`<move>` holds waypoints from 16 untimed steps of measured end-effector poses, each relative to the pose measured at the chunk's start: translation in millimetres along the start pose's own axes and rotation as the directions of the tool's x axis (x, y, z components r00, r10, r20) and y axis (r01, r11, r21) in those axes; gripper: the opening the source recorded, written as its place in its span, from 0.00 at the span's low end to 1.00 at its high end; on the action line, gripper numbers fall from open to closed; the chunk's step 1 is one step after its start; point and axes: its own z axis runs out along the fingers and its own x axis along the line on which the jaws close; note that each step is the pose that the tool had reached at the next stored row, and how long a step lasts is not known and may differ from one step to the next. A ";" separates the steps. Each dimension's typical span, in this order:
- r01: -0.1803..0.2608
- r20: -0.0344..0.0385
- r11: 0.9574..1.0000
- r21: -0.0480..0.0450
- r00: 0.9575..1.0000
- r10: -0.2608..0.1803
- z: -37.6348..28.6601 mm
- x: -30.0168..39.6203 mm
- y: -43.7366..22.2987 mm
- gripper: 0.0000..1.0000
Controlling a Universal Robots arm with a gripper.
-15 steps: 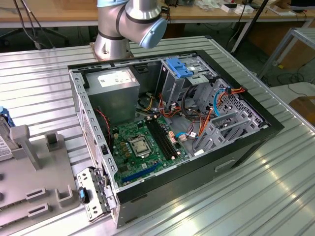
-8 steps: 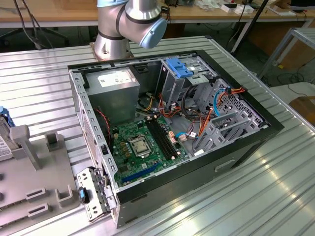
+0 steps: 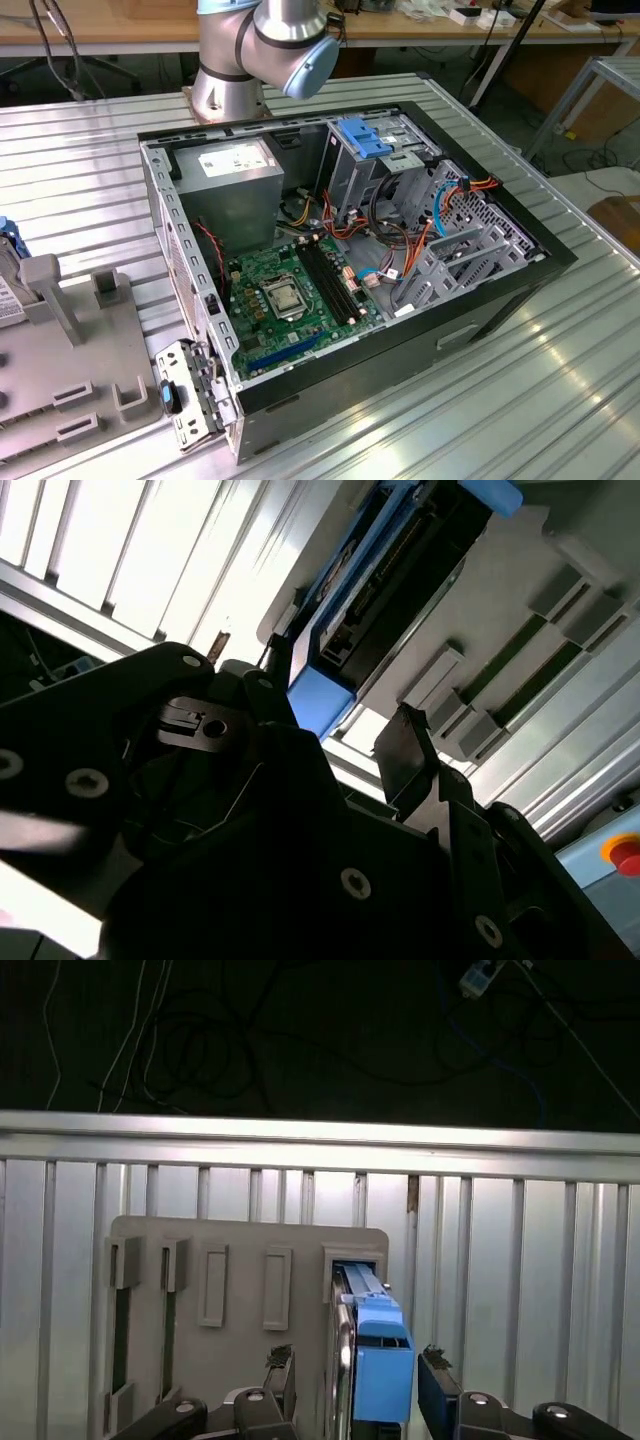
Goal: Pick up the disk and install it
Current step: 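Pick up the disk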
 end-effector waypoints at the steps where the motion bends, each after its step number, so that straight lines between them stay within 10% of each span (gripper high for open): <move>1: 0.000 0.000 1.000 0.000 1.000 0.000 1.9 -0.1 0.1 0.60; 16: 0.000 0.000 1.000 0.000 1.000 0.000 11.2 -0.8 0.2 0.45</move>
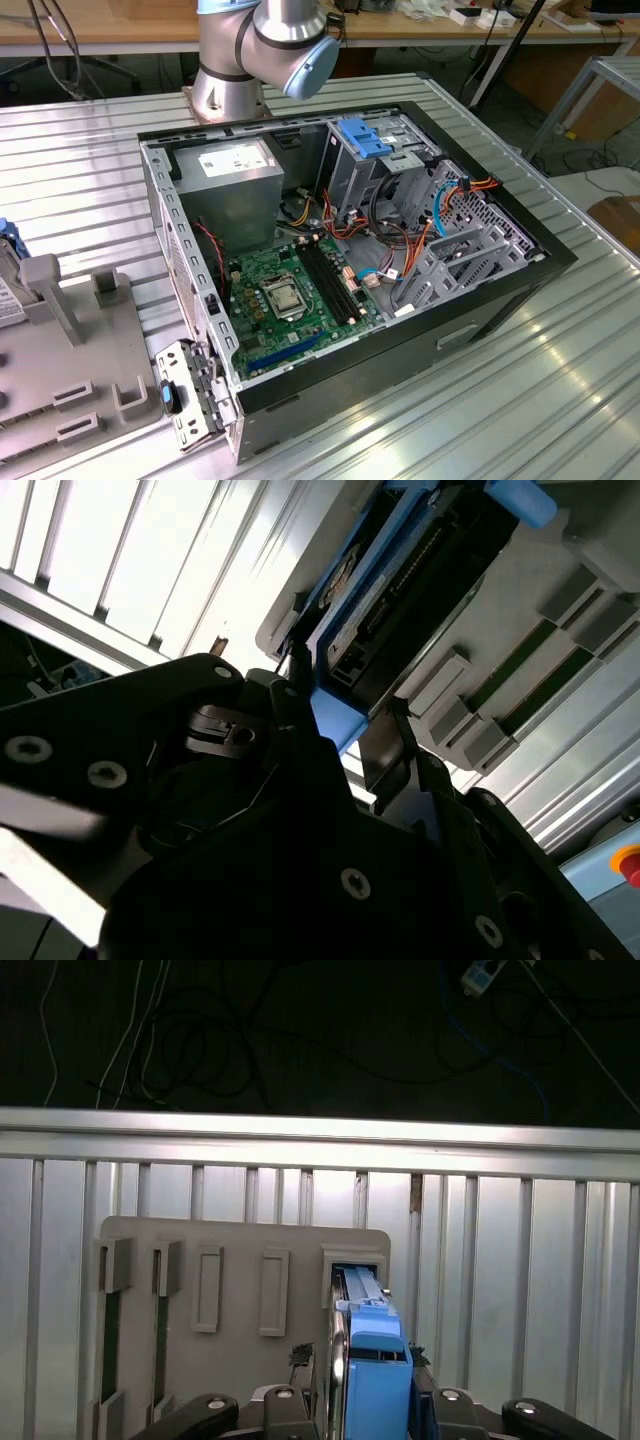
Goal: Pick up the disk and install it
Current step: 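Pick up the disk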
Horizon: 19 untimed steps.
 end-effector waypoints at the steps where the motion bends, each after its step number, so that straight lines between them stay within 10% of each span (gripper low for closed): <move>1: 0.000 0.000 1.000 0.000 1.000 0.000 0.1 -0.1 0.0 0.45; 19: 0.000 0.000 1.000 0.000 1.000 0.000 2.9 -5.1 -0.1 0.38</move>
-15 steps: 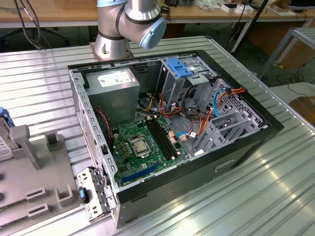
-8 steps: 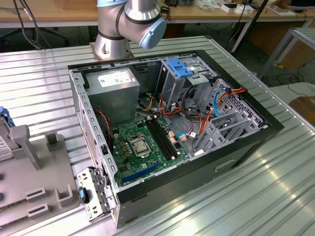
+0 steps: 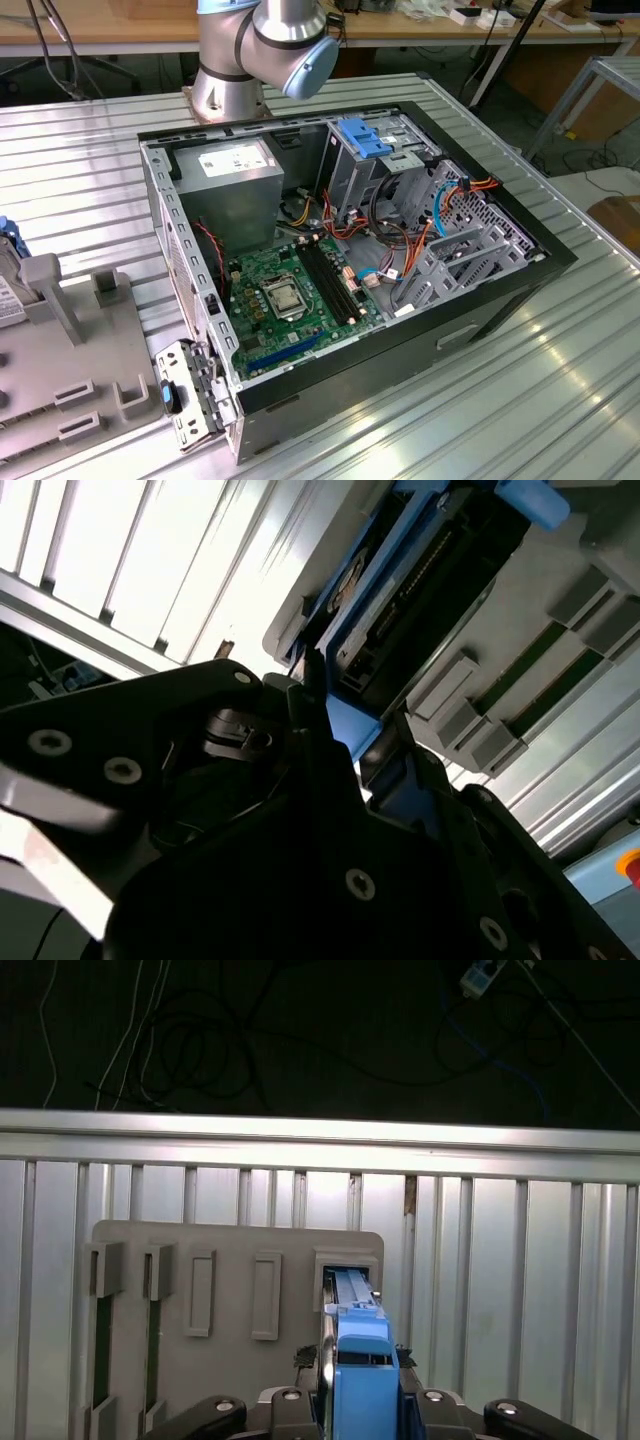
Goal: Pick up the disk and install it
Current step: 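Pick up the disk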
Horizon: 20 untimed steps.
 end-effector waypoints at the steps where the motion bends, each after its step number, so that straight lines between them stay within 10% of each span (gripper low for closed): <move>1: 0.000 0.000 1.000 0.000 1.000 0.000 0.2 0.0 0.0 0.37; 20: 0.000 0.000 1.000 0.000 1.000 0.000 -1.6 0.0 0.0 0.37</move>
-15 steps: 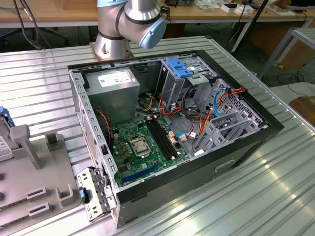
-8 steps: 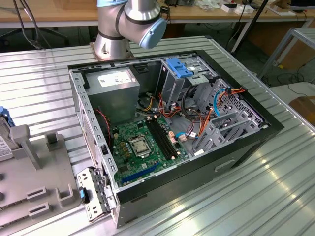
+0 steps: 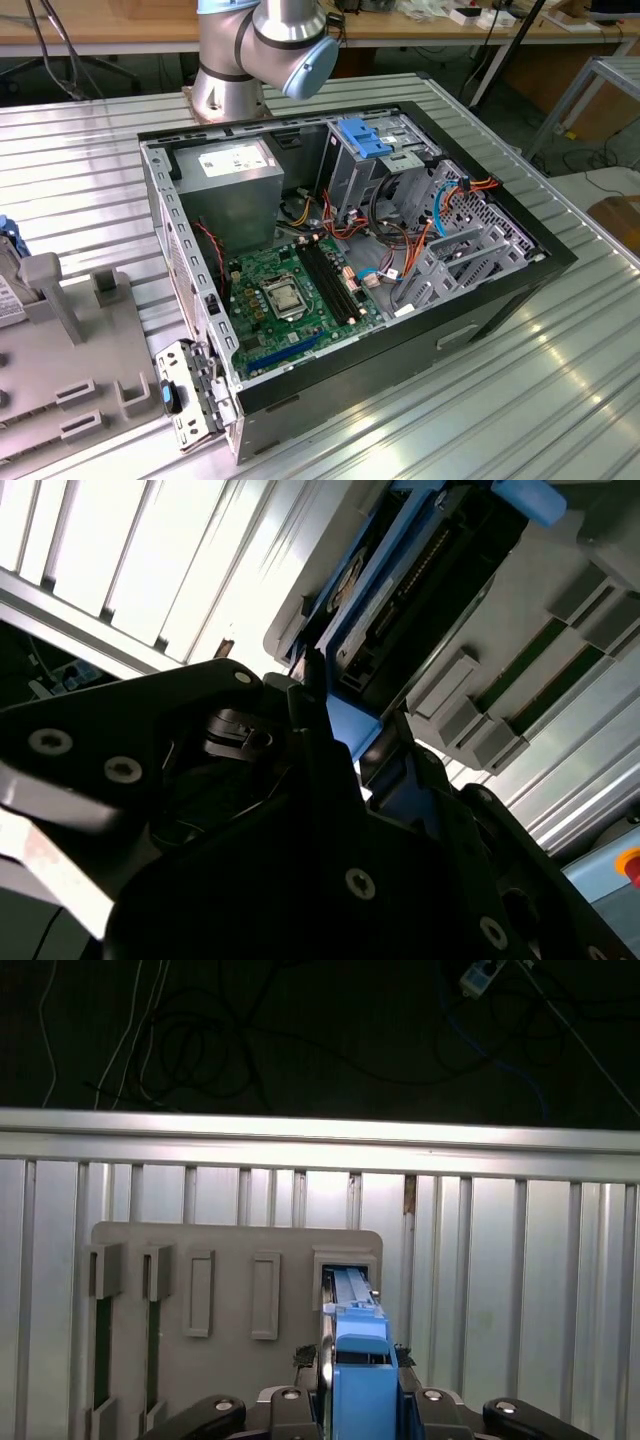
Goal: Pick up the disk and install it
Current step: 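Pick up the disk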
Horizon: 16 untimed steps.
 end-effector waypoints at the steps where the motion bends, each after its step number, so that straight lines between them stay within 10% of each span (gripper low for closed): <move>1: 0.000 0.000 1.000 0.000 1.000 0.000 0.0 0.0 0.0 0.37; 16: 0.000 0.000 1.000 0.000 1.000 0.000 -3.4 0.0 -0.1 0.37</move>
